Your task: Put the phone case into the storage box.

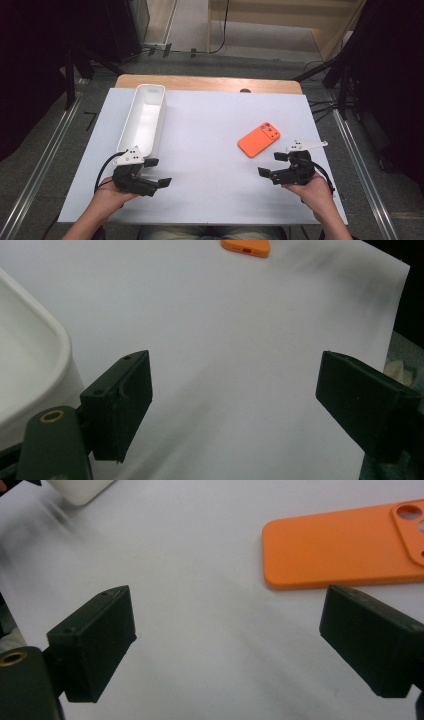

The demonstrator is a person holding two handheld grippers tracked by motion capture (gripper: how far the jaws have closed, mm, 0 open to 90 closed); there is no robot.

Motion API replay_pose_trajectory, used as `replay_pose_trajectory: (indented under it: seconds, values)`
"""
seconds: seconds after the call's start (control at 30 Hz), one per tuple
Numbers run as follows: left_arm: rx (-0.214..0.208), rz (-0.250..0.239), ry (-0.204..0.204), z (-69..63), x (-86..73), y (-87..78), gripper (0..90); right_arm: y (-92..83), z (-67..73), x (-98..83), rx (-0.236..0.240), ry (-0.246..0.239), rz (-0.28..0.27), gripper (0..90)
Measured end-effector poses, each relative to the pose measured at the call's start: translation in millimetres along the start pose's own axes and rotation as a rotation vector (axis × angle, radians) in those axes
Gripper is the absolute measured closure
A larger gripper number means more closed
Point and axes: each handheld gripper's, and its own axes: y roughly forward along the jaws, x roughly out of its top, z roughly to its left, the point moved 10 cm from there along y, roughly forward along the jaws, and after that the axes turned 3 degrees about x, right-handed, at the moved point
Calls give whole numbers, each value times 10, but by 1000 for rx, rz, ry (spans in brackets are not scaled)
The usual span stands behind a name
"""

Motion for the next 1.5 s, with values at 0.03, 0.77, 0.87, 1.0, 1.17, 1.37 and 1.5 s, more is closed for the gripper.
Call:
replay_pose_trajectory:
  seconds: [0.03,0.77,0.87,1.0,1.17,1.37,1.5]
  values:
    - [0,0,0,0,0,0,147,0,0,0,0,0,0,68]
    - [0,-5,-8,4,0,-1,147,21,-189,320,-25,0,-24,68]
    - [-3,4,-2,2,-9,1,147,19,-226,379,-31,8,-31,68]
    - [-5,1,-1,-9,-6,-1,147,21,-269,425,-40,-1,-33,68]
    - [-7,-5,-3,-12,0,-2,147,26,-324,504,-24,4,-37,185]
    - [-6,-9,-6,-5,3,-12,148,68,-410,528,-45,16,-22,185]
    - [-9,-8,-6,-9,0,-10,147,78,-491,563,-63,18,-26,188]
